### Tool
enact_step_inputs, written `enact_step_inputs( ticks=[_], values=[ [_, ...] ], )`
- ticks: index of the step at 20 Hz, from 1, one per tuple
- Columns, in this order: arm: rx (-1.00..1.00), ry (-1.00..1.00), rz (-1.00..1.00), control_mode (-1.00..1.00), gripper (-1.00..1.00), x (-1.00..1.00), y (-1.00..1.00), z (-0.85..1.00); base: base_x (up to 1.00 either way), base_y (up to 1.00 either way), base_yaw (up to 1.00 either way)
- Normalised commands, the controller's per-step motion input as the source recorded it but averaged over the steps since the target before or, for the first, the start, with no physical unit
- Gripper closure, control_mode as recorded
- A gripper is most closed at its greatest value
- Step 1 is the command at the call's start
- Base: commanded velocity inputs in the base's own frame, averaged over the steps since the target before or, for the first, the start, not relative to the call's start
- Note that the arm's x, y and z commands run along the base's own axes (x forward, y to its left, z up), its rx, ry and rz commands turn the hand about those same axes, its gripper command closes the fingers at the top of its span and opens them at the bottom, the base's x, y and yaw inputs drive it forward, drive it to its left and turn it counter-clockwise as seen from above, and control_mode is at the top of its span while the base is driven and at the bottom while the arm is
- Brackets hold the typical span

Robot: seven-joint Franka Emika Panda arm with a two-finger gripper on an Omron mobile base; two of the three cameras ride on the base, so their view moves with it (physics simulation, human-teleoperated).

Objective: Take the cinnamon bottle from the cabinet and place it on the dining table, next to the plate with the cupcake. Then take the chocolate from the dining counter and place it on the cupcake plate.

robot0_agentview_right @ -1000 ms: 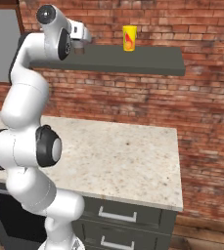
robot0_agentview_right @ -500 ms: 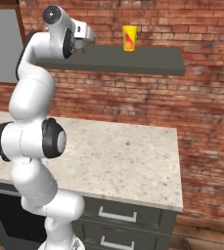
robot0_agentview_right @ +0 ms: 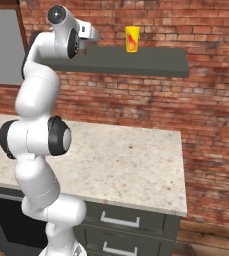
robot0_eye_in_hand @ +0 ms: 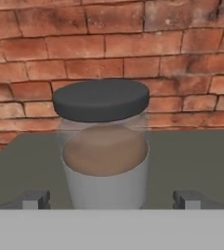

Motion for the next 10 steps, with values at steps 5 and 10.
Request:
enact_step_inputs(
  ticks=[5, 10],
  values=[
    [0.0, 0.0, 0.0, -1.0, -1.0, 0.22, 0.0, -0.09, 0.0, 0.0, 0.0],
    [0.0, 0.0, 0.0, -1.0, 1.0, 0.14, 0.0, -0.03, 0.0, 0.0, 0.0]
  ],
)
